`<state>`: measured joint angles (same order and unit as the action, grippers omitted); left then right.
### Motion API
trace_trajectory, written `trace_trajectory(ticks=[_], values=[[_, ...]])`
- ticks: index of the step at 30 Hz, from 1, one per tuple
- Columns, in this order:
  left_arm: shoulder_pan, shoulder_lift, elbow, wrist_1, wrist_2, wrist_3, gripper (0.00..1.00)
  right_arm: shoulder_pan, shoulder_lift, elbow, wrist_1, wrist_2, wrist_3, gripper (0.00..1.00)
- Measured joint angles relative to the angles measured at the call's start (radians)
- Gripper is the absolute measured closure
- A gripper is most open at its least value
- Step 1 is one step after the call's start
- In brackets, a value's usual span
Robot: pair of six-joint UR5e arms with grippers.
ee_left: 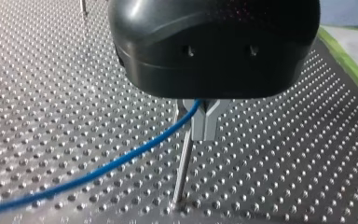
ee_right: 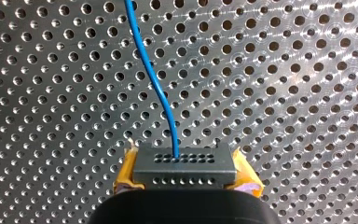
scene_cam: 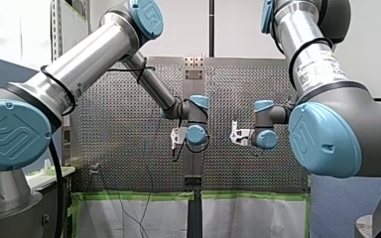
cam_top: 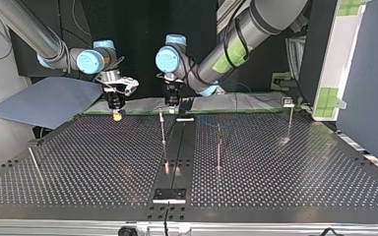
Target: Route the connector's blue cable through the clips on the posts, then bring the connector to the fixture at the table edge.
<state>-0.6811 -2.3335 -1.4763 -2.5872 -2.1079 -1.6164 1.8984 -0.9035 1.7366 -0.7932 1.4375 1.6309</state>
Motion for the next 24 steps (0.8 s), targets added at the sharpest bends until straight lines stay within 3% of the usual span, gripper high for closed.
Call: trace_trajectory(ticks=[16, 24], values=[[0.050, -0.032, 0.003, 0.022, 0.016, 0.000, 1.00, 0.000, -0.001, 0.000, -0.001, 0.003, 0.000, 1.00], [0.075, -0.034, 0.036, 0.023, 0.029, 0.004, 1.00, -0.001, 0.000, -0.006, -0.004, 0.003, 0.008, 1.00]])
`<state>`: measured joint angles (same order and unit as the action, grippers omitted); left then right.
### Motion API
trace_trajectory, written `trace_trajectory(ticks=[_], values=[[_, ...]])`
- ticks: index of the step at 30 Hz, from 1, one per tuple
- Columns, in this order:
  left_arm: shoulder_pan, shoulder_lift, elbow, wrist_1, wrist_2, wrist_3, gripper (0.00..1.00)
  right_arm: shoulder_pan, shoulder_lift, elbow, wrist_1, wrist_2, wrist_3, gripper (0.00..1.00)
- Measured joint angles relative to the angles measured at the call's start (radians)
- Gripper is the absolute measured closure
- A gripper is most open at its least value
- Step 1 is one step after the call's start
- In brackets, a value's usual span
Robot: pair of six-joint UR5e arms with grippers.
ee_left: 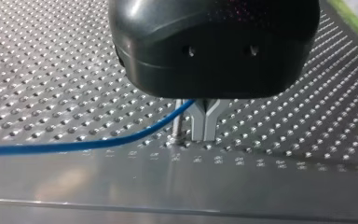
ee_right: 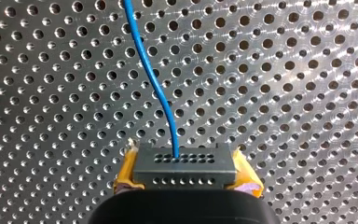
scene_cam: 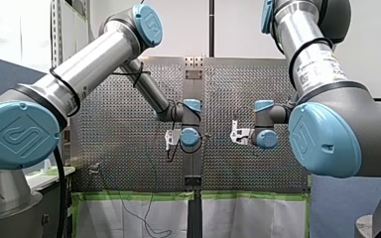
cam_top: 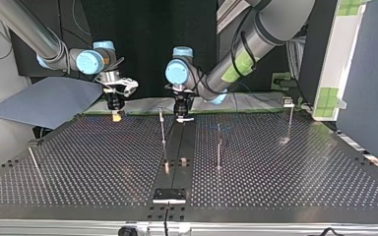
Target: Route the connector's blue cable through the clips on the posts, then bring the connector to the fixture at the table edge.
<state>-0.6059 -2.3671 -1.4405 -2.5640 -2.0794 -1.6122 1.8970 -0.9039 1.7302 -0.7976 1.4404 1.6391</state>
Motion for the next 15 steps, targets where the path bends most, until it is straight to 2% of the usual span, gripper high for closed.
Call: trace_trajectory(ticks=[15], values=[[0.026, -0.001, 0.040, -0.009, 0.012, 0.004, 1.00, -0.004, 0.000, -0.014, -0.003, 0.021, 0.013, 1.00]])
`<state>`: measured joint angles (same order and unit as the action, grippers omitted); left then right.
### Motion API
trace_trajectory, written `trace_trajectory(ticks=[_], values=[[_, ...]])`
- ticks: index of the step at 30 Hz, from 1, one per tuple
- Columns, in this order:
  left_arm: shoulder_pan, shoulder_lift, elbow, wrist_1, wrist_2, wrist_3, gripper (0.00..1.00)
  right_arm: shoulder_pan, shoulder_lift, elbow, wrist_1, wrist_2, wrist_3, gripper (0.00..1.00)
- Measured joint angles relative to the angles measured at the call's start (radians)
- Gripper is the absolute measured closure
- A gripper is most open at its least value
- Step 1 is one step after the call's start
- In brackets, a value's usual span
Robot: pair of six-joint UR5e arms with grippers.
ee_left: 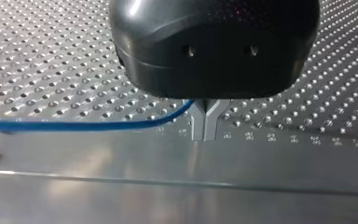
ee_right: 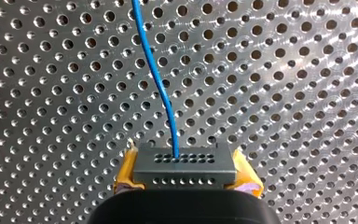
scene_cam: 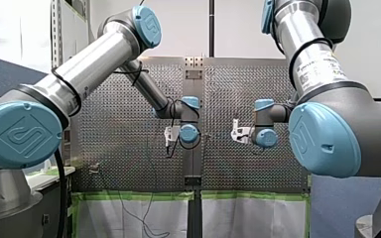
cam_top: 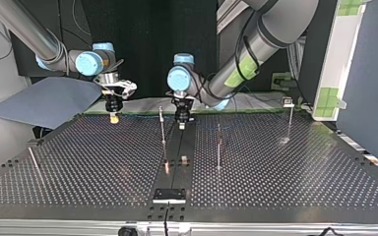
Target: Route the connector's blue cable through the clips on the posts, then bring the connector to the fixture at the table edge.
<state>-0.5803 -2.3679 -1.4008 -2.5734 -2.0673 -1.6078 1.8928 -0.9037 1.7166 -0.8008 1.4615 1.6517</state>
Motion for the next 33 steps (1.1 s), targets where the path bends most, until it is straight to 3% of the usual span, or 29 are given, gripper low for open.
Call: trace_trajectory(ticks=[15, 23, 33], values=[[0.018, -0.003, 0.005, -0.001, 0.014, 0.004, 1.00, -0.013, 0.001, -0.011, -0.009, -0.002, 0.009, 1.00], [0.020, -0.006, 0.009, 0.010, 0.028, 0.003, 1.00, -0.016, 0.003, -0.032, 0.013, -0.002, 0.011, 1.00], [0.009, -0.076, 0.082, -0.039, 0.023, 0.004, 1.00, -0.027, 0.005, -0.043, 0.023, -0.003, 0.011, 1.00]])
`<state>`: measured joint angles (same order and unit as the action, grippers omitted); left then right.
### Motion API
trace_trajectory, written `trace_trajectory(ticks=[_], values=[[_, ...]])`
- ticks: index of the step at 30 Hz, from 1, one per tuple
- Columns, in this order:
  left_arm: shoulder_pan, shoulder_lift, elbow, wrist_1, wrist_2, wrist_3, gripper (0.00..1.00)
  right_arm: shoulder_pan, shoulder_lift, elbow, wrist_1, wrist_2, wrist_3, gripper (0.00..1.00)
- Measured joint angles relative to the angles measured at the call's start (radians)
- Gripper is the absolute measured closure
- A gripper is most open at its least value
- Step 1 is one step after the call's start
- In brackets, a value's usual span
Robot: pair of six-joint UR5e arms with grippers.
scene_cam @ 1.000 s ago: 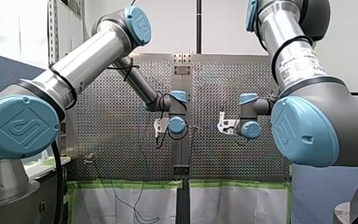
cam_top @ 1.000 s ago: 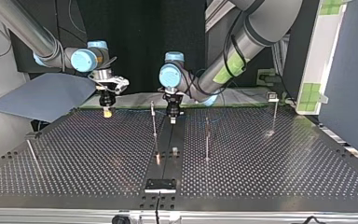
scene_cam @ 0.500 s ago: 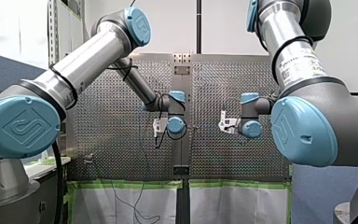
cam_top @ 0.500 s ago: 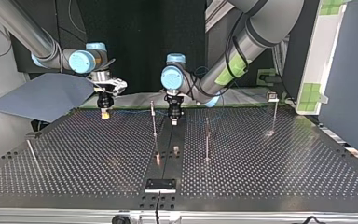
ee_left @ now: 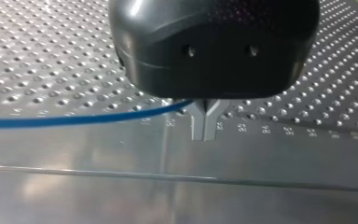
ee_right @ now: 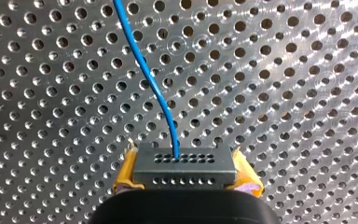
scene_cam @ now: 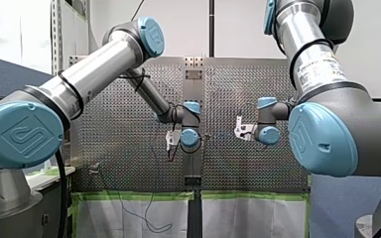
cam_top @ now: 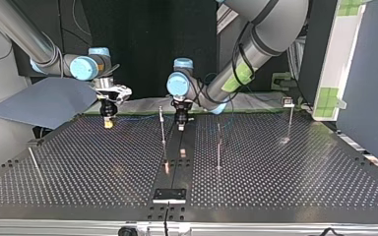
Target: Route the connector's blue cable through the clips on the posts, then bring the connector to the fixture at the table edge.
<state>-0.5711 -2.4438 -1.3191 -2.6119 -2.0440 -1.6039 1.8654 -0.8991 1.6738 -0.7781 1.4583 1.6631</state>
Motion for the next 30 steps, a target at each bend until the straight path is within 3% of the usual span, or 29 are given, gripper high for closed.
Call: trace_trajectory(ticks=[7, 20, 30], values=[[0.006, -0.008, 0.046, -0.008, -0.004, -0.006, 1.00, -0.006, 0.005, -0.009, -0.001, -0.001, 0.000, 1.00], [0.019, -0.009, 0.054, -0.013, -0.008, -0.003, 1.00, 0.002, 0.105, -0.076, 0.022, -0.012, -0.012, 1.00], [0.020, -0.009, 0.054, -0.013, -0.006, -0.001, 1.00, -0.005, 0.118, -0.127, 0.050, -0.016, -0.012, 1.00]])
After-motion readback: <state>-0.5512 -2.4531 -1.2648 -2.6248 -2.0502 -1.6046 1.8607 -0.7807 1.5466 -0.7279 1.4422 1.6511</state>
